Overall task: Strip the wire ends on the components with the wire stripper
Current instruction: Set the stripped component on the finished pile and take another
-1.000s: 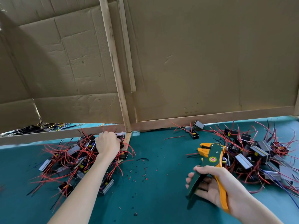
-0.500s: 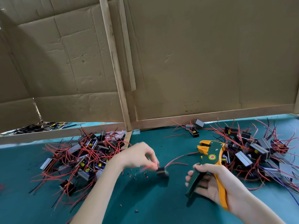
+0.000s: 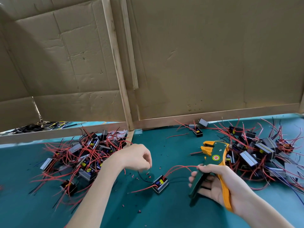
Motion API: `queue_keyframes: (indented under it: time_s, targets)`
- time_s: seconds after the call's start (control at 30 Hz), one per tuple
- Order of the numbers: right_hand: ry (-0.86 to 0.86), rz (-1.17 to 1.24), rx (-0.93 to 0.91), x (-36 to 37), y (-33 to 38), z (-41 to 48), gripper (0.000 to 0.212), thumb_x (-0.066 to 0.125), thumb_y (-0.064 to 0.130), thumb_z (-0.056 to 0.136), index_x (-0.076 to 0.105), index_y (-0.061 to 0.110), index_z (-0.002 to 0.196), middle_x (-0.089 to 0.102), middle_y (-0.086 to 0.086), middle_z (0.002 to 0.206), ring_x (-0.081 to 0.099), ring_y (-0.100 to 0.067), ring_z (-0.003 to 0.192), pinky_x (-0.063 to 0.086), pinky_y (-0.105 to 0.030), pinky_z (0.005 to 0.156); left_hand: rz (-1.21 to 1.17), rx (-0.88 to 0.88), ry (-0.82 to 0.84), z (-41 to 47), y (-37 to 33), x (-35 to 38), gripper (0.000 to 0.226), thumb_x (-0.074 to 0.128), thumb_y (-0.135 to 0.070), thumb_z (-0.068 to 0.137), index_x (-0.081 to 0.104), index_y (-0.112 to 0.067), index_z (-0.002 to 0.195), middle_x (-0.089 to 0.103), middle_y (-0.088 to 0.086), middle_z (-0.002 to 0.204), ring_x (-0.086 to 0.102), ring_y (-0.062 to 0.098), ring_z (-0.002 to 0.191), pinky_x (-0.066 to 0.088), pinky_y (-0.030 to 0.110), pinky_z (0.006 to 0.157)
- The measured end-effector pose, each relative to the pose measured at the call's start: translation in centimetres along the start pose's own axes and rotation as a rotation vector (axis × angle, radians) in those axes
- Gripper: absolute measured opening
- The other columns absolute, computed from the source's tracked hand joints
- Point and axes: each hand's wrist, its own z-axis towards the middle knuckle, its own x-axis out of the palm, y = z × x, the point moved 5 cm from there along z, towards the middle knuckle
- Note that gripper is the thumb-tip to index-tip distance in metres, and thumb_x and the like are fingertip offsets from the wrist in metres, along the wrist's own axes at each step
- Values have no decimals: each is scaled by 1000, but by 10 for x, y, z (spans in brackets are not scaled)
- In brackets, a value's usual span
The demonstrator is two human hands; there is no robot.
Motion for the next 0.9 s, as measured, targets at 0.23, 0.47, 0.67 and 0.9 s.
queue_keyframes:
  time_s: [0.23, 0.47, 0.67, 0.9]
  targets:
    - [-5, -6, -8, 1, 0, -1, 34, 67, 4, 60, 59, -3, 92, 67, -24, 76, 70, -39, 66, 59, -47, 57, -189, -221, 386, -11, 1, 23, 38, 50, -21, 98, 49, 5, 126, 71, 23, 100, 68, 22, 60, 56, 22, 54]
    - [-18, 9, -50, 2, 4, -4, 30, 66, 4, 61, 59, -3, 89, 68, -24, 76, 71, -38, 65, 59, -47, 55, -265, -157, -41, 17, 10, 25, 24, 63, -25, 90, 70, -4, 98, 73, 12, 96, 71, 18, 81, 59, 25, 71]
    - [-55, 27, -206, -2, 15, -5, 10, 60, 0, 82, 58, 0, 91, 67, -24, 80, 70, -36, 69, 60, -46, 60, -549, -36, -587, 28, 11, 20, 12, 72, -8, 80, 64, -18, 77, 70, -2, 80, 64, 11, 76, 50, 23, 72]
    - [-118, -8, -351, -4, 26, -10, 4, 56, 0, 90, 59, 0, 88, 69, -22, 77, 72, -35, 70, 61, -41, 58, -1034, 128, -789, 20, 14, -3, 23, 69, -5, 84, 54, -17, 96, 69, 2, 84, 62, -1, 71, 43, 5, 62]
